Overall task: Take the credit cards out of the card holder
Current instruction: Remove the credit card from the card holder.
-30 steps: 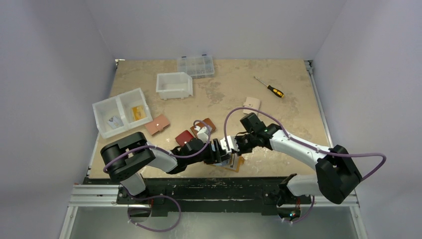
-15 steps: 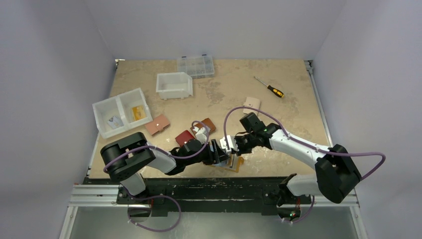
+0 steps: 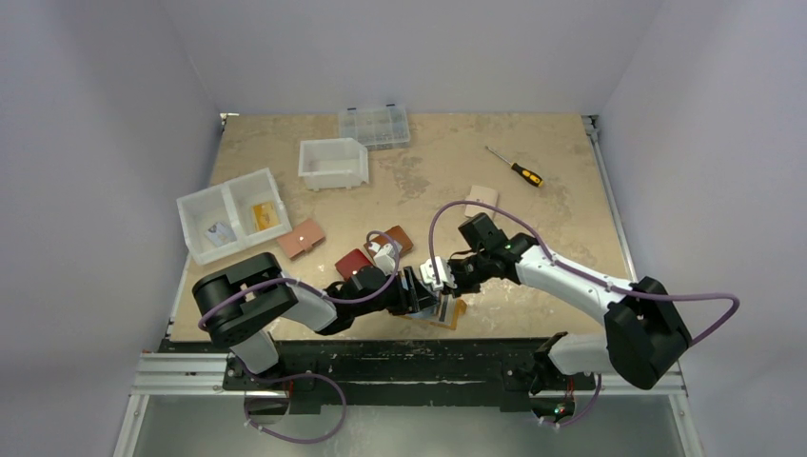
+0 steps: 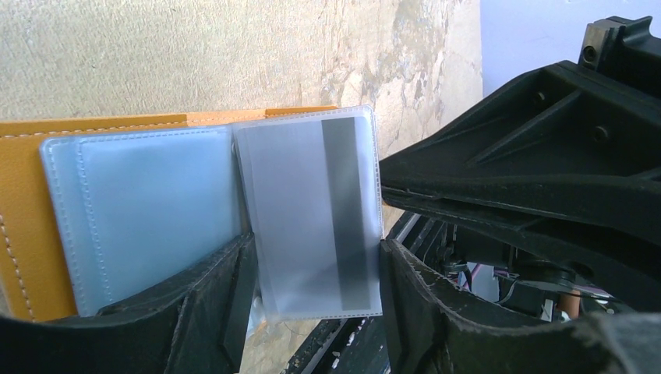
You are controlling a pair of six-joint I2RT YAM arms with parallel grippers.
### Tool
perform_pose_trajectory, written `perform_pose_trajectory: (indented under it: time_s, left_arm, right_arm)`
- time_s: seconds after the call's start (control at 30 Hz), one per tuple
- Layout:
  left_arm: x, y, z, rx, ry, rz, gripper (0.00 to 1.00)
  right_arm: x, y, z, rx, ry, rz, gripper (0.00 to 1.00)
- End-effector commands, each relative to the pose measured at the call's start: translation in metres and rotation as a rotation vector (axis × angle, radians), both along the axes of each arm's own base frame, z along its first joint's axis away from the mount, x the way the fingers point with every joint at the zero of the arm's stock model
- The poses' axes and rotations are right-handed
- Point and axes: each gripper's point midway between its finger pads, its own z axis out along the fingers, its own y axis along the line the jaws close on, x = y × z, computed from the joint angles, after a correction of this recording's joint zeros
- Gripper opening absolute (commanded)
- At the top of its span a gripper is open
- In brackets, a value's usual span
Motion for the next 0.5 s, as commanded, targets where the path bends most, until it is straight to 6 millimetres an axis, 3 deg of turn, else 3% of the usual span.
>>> perform_pose_trajectory:
  time_s: [0.0, 0.3, 0.47]
  left_arm:
    - [-0.002, 0.003, -0.006, 0.006, 0.013, -0.007, 0.57]
    - [-0.003, 0.002, -0.006, 0.001, 0.014, -0.013, 0.56]
    - [-0.003, 0.001, -0.006, -0.003, 0.014, -0.016, 0.56]
  right_arm:
    - [-0.003, 0.009, 0.027, 0.072, -0.010, 0.041, 0.16]
    - [0.001, 0.006, 0.026, 0.065, -0.024, 0.023, 0.17]
    - [0.006, 0.007, 0.017, 0.058, -0.019, -0.016, 0.10]
